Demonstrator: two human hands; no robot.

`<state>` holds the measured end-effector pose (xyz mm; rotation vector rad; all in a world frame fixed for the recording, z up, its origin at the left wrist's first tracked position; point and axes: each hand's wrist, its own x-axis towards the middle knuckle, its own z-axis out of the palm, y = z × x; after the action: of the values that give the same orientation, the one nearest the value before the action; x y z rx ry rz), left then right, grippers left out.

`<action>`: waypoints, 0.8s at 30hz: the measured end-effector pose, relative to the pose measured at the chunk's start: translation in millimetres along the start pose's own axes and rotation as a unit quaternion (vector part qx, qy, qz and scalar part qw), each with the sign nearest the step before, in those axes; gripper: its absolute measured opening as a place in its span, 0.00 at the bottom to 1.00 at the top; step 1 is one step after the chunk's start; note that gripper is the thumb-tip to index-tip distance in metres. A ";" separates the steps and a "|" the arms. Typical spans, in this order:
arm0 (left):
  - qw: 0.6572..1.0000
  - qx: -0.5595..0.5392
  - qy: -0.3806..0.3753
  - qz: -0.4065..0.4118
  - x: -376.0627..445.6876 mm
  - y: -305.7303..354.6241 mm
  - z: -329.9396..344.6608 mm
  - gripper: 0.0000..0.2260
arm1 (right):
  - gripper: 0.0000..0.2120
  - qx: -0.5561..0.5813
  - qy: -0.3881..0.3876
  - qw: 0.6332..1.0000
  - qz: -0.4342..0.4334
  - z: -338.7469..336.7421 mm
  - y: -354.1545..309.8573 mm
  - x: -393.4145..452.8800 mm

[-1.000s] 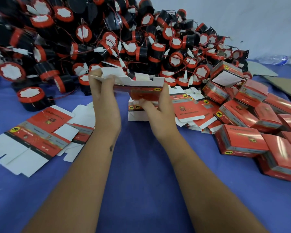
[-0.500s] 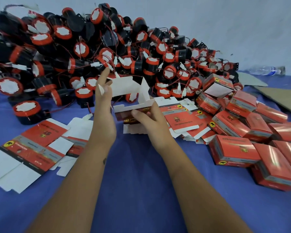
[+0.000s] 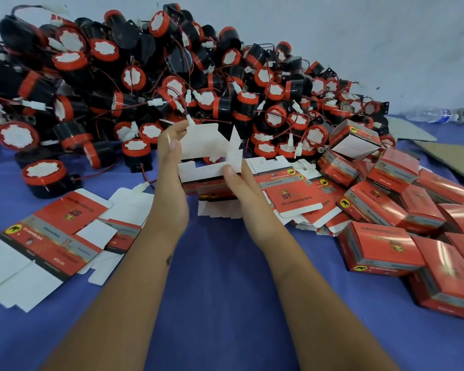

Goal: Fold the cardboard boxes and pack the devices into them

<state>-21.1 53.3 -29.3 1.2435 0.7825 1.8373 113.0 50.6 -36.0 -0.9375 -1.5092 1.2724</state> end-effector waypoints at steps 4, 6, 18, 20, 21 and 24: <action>1.000 -0.024 -0.018 0.003 -2.1 -2.2 -1.5 0.18 | 0.16 0.028 0.017 0.999 0.003 -5.4 2.2 3.6; 0.999 -0.017 -0.028 -0.011 -4.9 -1.0 -2.9 0.20 | 0.15 0.036 0.021 0.999 0.012 -5.6 1.8 5.2; 0.994 0.048 -0.057 -0.074 -6.4 -4.1 0.4 0.18 | 0.14 -0.001 0.047 0.999 0.007 0.6 2.9 1.8; 0.990 0.102 -0.076 -0.058 -6.8 -5.9 1.0 0.18 | 0.13 0.001 0.052 0.999 0.006 1.2 5.7 3.4; 0.987 0.129 -0.082 -0.044 -8.0 -6.9 1.1 0.18 | 0.13 0.004 0.059 0.998 0.004 1.8 5.2 3.8; 0.980 0.186 -0.071 -0.023 -11.7 -10.2 -0.2 0.19 | 0.12 -0.008 0.071 0.997 -0.008 0.6 8.1 3.6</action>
<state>-16.0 48.6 -43.1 1.5567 1.0980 1.5898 111.3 55.3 -43.5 -1.0026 -1.4158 1.1580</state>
